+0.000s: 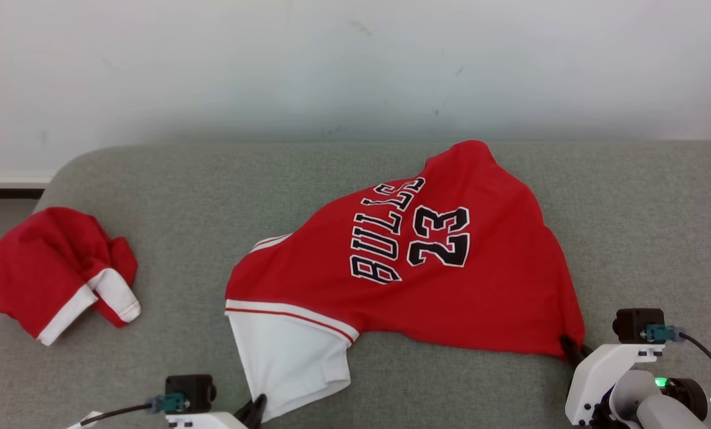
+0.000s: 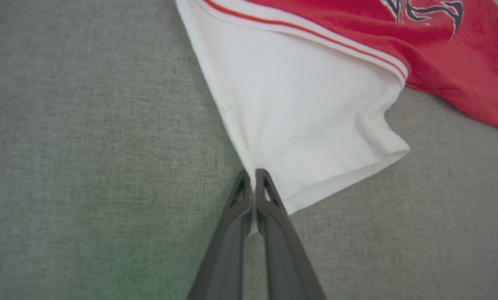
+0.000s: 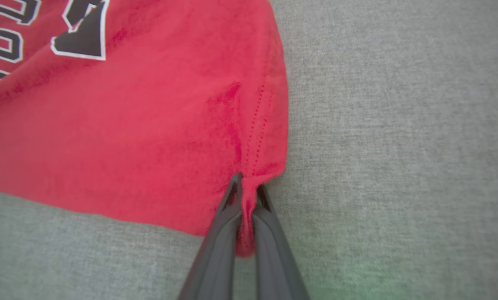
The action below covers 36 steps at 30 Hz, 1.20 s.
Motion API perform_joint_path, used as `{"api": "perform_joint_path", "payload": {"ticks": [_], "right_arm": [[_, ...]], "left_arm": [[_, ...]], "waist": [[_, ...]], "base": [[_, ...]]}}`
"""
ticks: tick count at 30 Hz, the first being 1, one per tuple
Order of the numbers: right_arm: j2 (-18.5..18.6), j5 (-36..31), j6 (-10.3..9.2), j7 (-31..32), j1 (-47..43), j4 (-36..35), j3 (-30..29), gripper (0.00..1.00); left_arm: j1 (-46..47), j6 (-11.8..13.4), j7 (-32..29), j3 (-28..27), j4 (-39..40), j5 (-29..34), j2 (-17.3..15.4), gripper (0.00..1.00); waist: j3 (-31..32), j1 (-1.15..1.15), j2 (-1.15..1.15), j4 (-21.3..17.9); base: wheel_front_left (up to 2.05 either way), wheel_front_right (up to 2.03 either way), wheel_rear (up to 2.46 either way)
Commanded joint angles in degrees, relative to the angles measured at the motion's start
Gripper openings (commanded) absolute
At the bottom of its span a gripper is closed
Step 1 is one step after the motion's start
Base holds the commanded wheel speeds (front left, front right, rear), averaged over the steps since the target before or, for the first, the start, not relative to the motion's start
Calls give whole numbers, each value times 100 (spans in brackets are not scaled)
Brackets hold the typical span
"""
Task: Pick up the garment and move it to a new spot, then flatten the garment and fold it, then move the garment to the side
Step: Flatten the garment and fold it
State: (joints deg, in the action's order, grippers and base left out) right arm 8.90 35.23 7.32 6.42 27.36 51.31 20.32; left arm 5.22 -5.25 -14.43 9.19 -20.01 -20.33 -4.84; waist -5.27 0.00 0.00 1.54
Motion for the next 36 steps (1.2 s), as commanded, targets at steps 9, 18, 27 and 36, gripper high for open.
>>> {"api": "perform_joint_path", "payload": {"ticks": [9,18,27,36], "right_arm": [[190,268,18,-586,-194,-84,263,0],[165,657,17,-1284,170,-626,288,0],[102,949,17,-1331,1495,-998,375,0],[258,1178,17,-1403,3335,-602,380,0]], "left_arm": [[-214,32,254,-75,170,-98,-105,0],[148,27,544,-153,752,-28,-288,0],[1693,-90,357,-120,1110,245,-909,0],[4134,-207,413,179,269,284,-1331,0]], "waist": [[302,0,0,-62],[289,0,0,-229],[-469,0,0,-456],[-1381,0,0,-478]], "base": [[0,0,0],[0,0,0],[0,0,0],[0,0,0]]}}
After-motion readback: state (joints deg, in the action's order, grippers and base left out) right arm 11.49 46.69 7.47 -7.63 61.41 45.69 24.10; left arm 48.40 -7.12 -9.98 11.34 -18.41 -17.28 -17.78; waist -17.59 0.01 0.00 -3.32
